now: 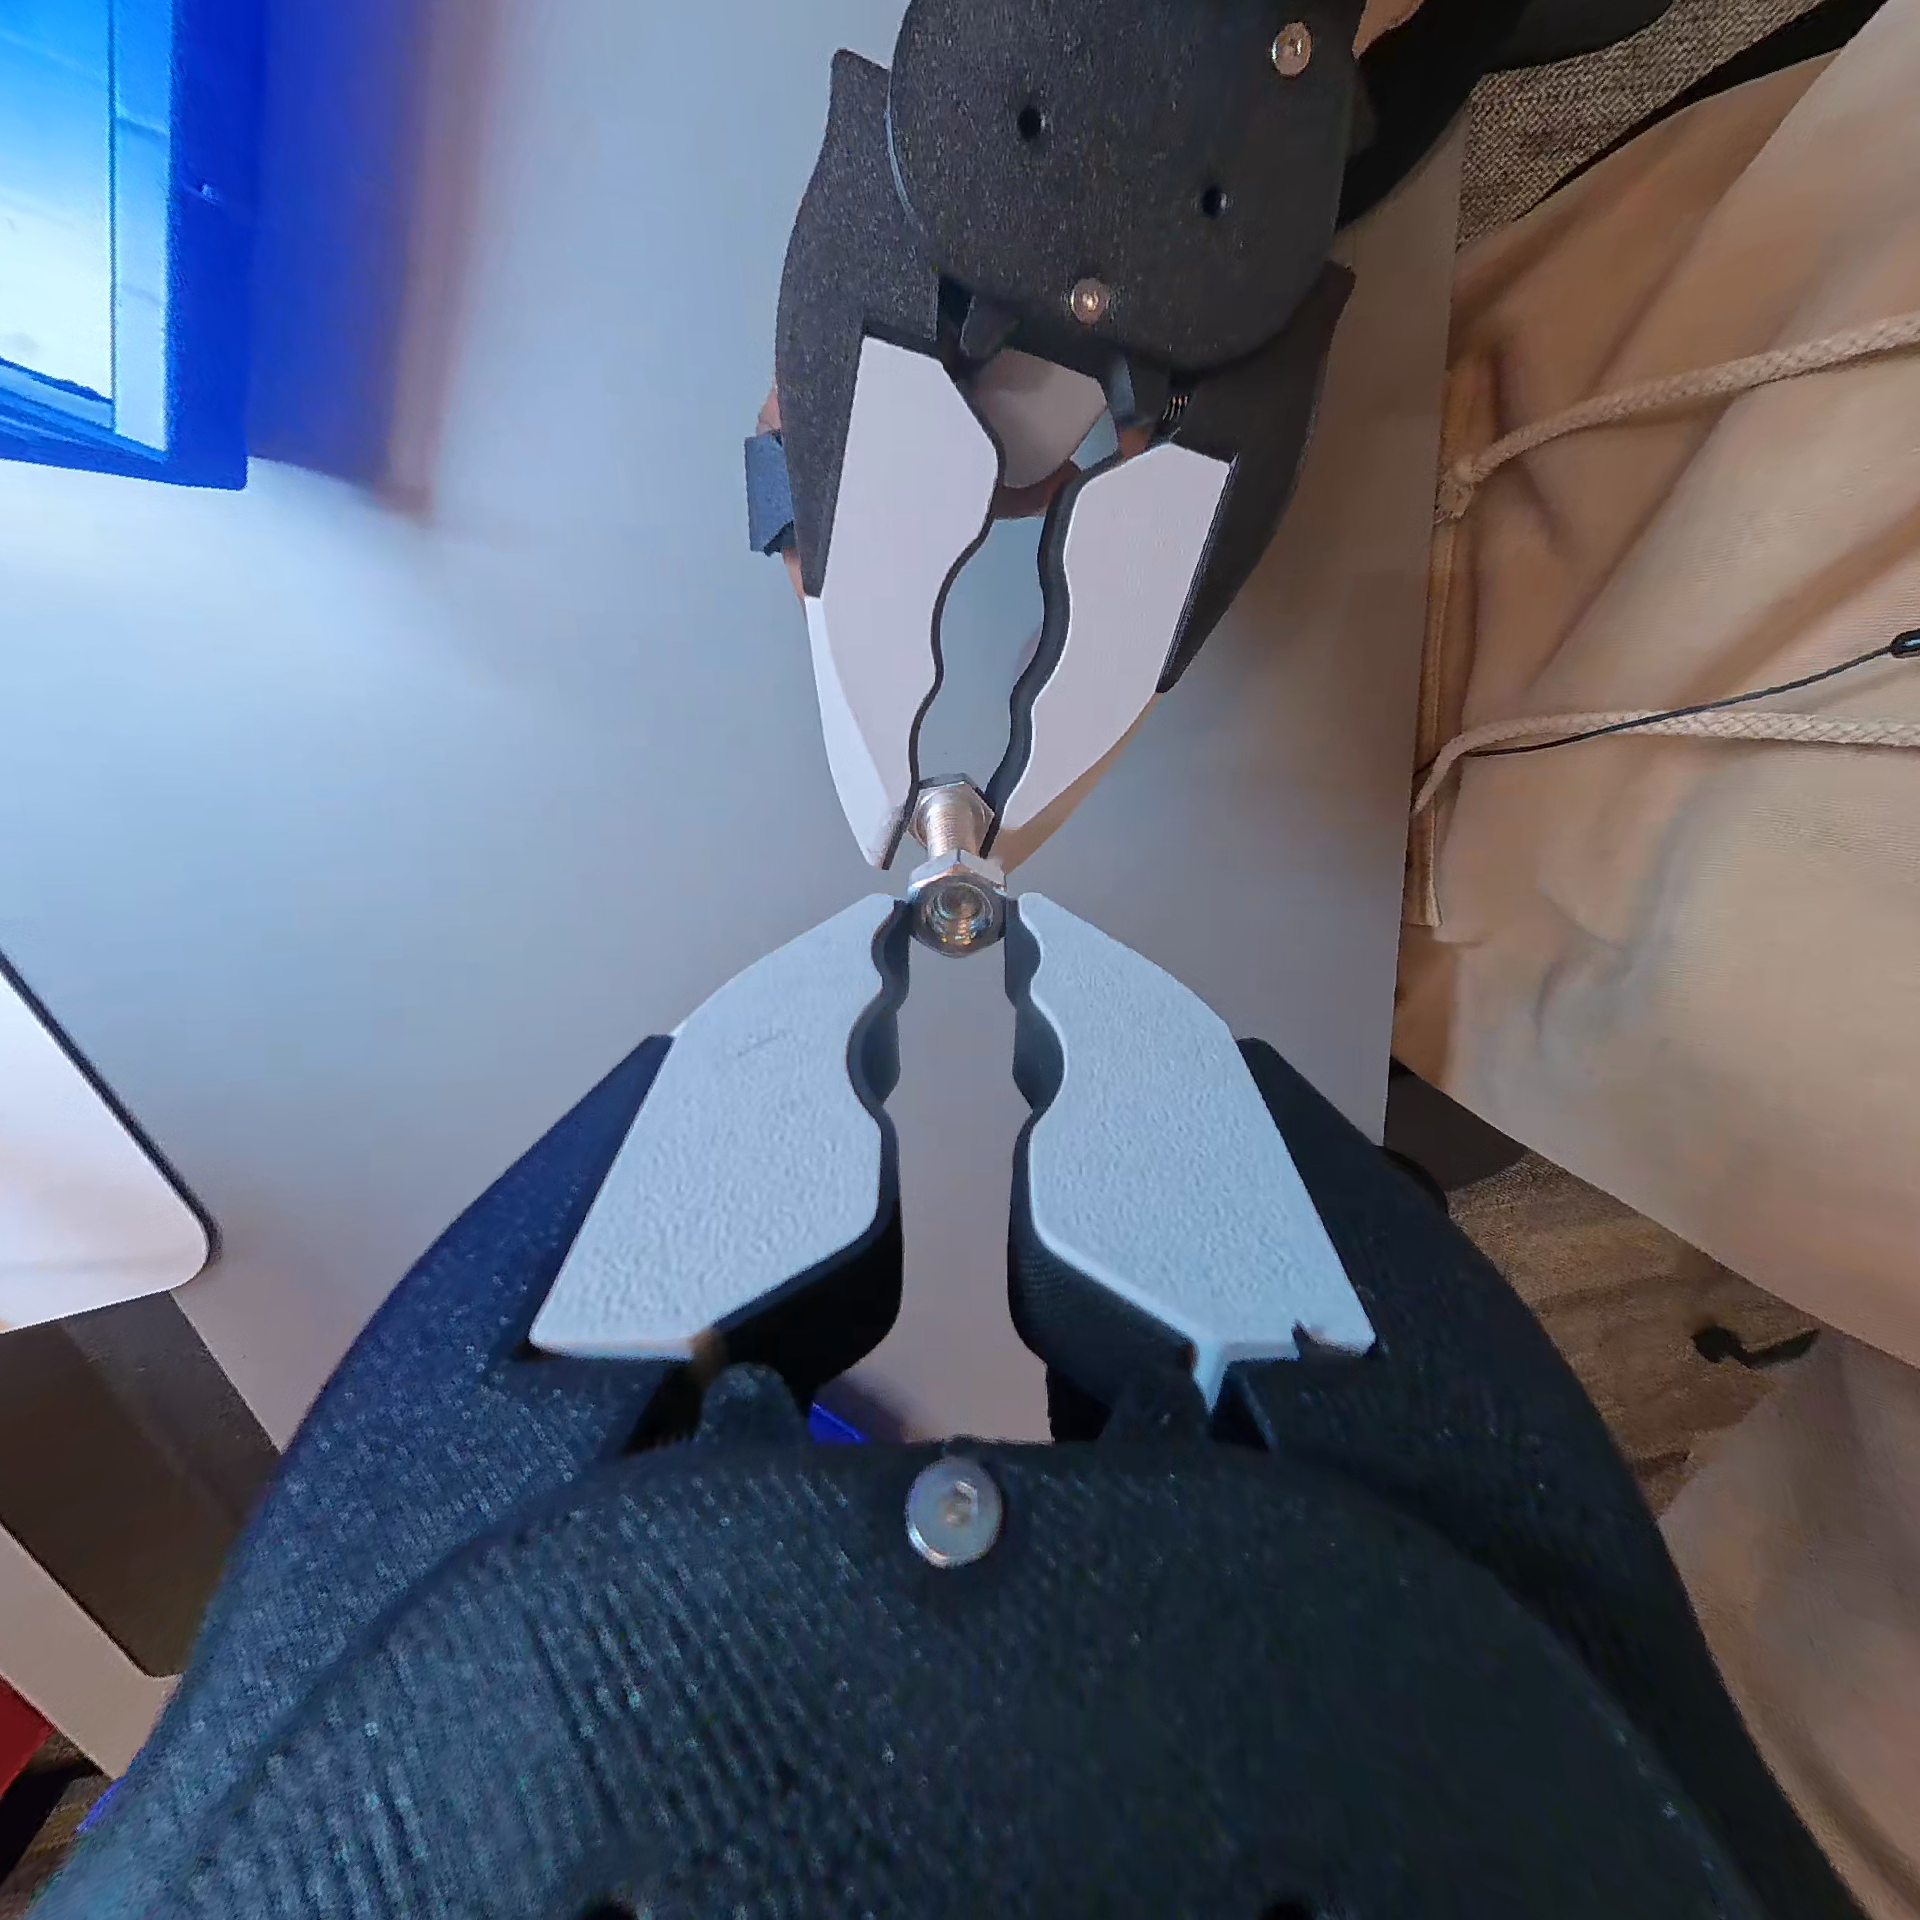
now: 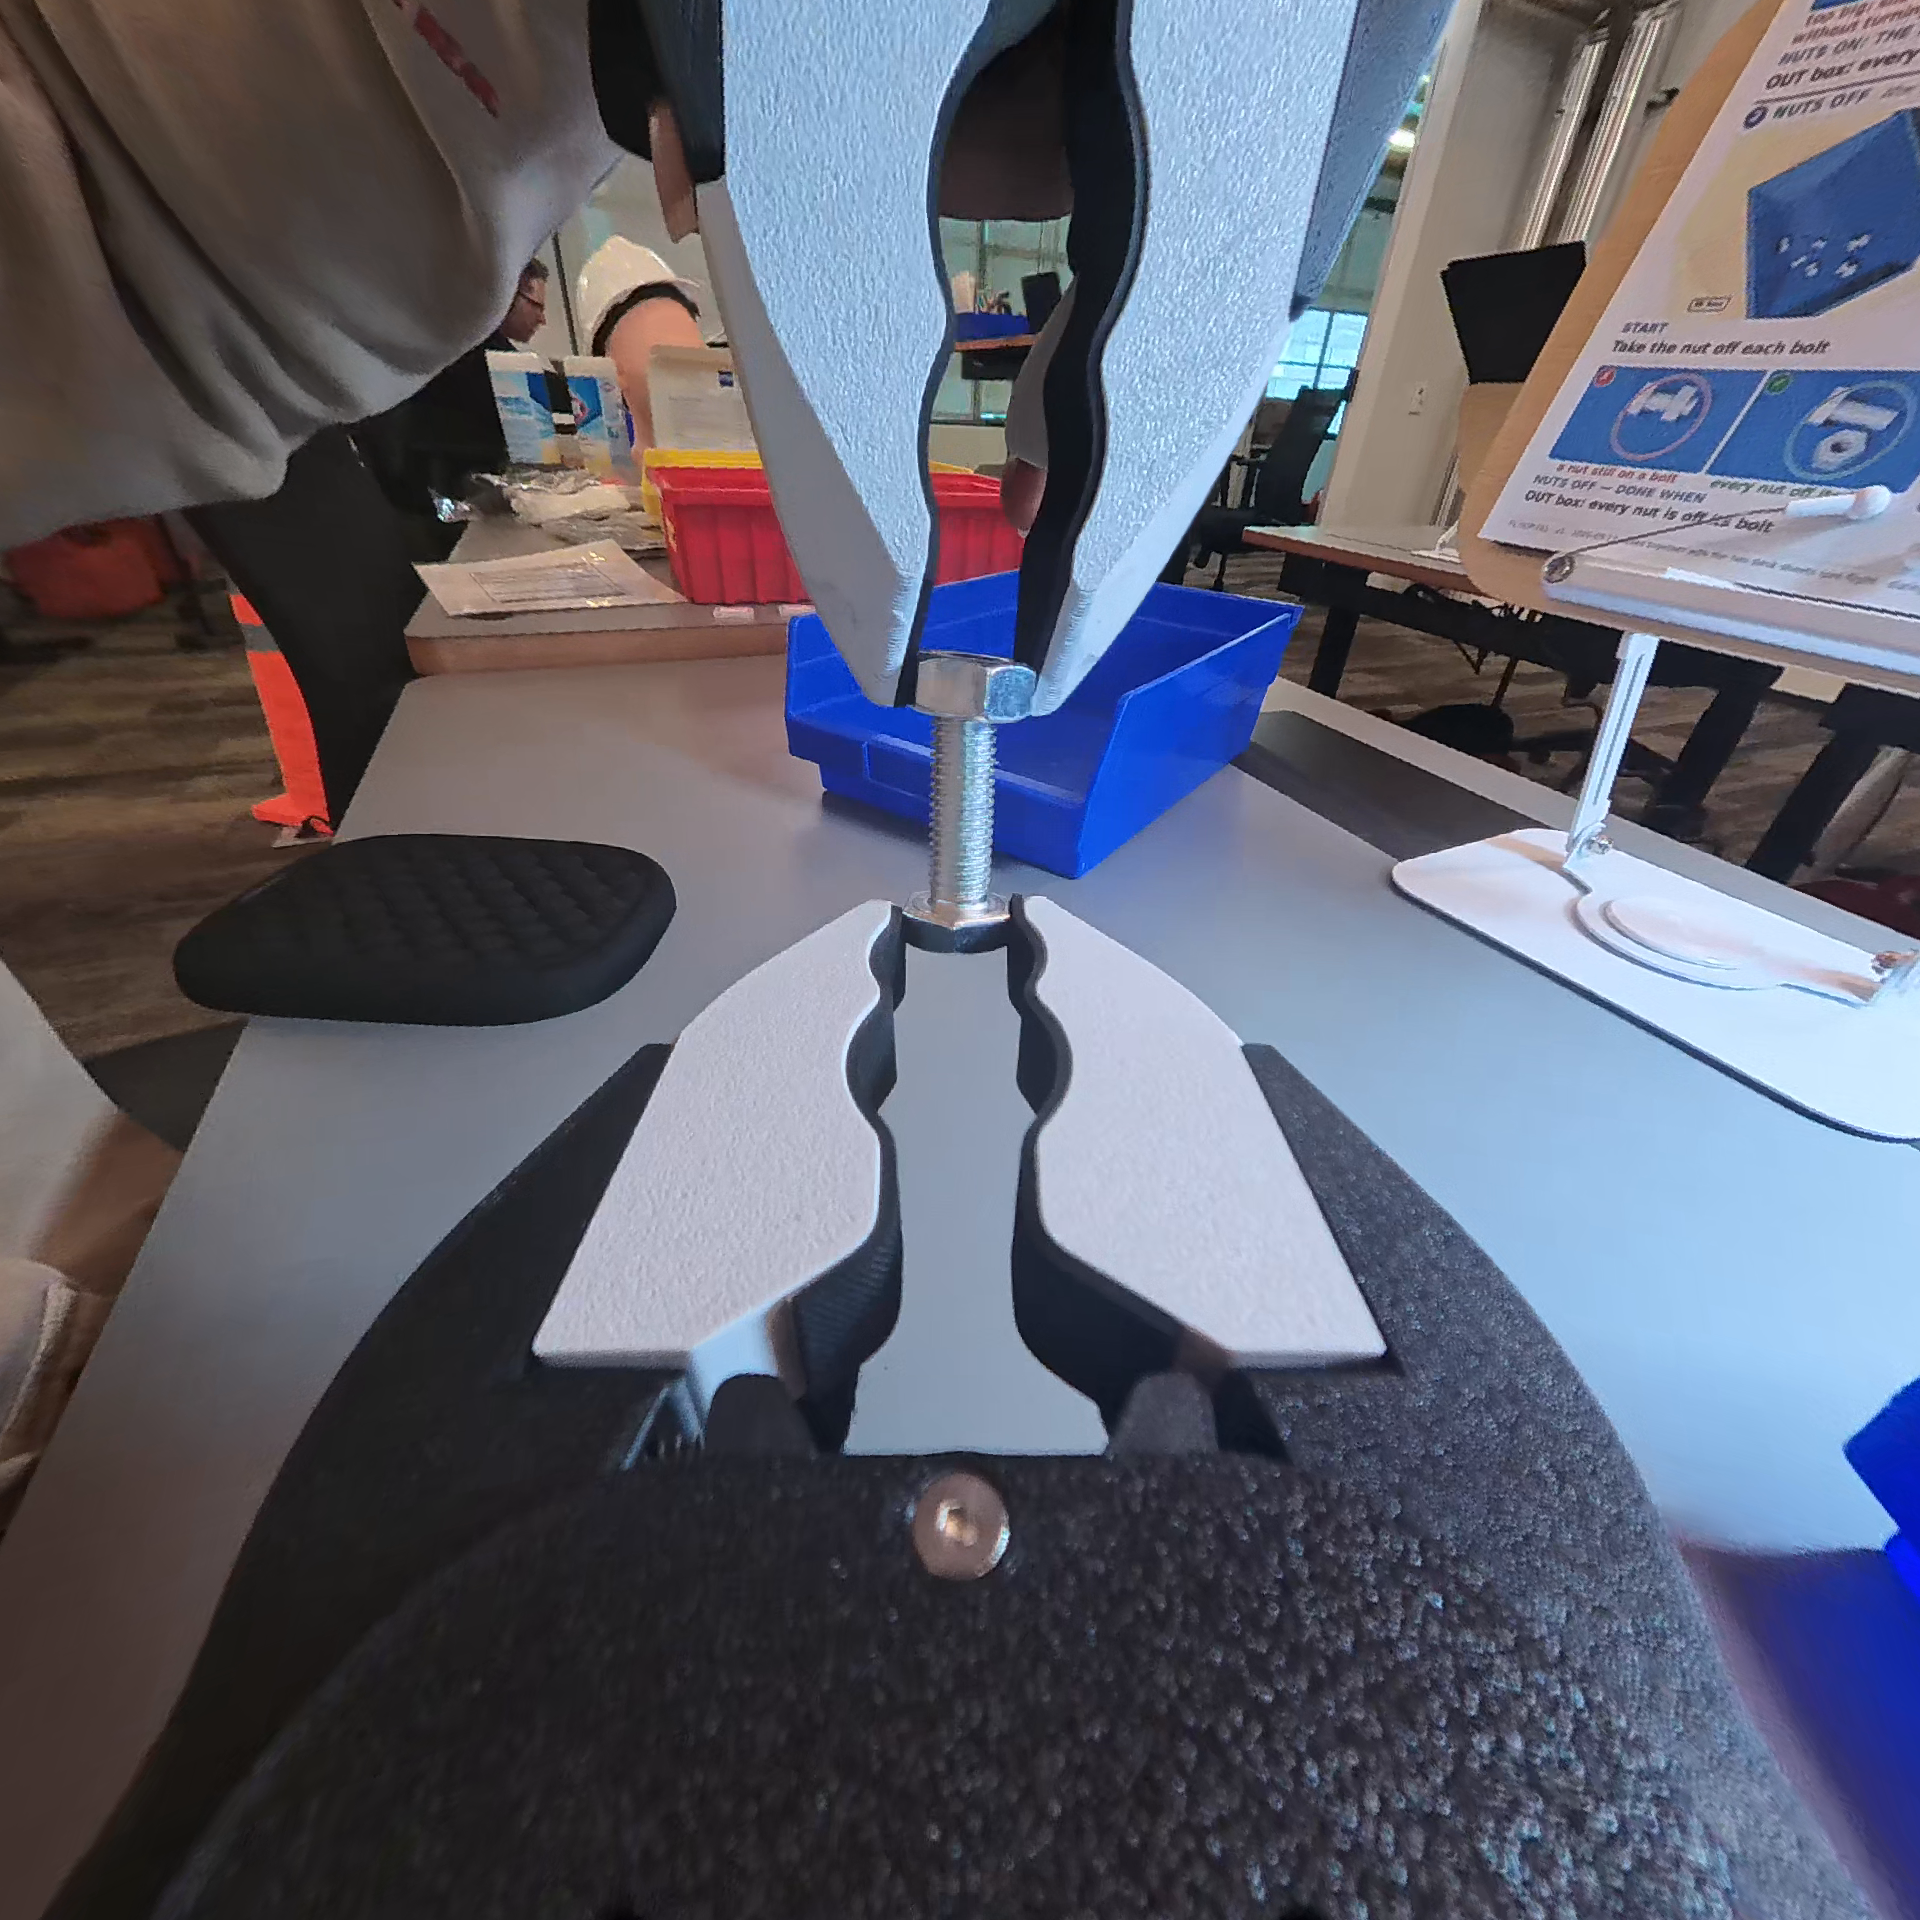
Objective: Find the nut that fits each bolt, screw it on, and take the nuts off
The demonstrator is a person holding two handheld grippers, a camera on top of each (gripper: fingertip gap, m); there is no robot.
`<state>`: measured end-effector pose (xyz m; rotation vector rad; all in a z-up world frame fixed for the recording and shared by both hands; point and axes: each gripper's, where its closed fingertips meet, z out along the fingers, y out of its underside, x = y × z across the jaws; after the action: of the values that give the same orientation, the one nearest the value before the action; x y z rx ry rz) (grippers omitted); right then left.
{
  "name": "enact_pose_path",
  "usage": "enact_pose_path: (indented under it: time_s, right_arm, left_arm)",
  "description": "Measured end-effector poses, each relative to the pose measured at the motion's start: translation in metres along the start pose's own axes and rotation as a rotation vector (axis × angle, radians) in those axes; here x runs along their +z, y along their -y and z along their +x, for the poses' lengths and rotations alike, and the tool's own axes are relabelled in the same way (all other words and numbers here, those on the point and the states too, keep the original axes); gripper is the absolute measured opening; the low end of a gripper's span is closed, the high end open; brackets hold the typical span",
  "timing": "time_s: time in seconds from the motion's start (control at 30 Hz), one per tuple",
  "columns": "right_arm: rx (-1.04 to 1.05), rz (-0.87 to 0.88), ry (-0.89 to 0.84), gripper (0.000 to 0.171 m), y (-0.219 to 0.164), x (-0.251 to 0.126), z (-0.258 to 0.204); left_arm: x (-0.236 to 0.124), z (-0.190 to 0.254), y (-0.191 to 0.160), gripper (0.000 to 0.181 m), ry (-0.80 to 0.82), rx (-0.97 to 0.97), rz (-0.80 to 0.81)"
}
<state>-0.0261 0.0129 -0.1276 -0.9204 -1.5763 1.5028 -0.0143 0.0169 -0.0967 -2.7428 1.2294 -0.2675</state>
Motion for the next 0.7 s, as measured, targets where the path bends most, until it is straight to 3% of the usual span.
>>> enact_pose_path:
  time_s: [0.43, 0.7]
  right_arm:
    - [0.052, 0.001, 0.007, 0.018, -0.0025, 0.0016, -0.0006]
    - [0.043, 0.003, -0.001, 0.018, -0.0037, 0.0018, 0.0005]
  left_arm:
    - [0.0020, -0.0018, 0.0031, 0.020, 0.010, 0.006, 0.017]
    - [-0.0041, -0.0016, 0.0025, 0.027, 0.039, 0.002, 0.128]
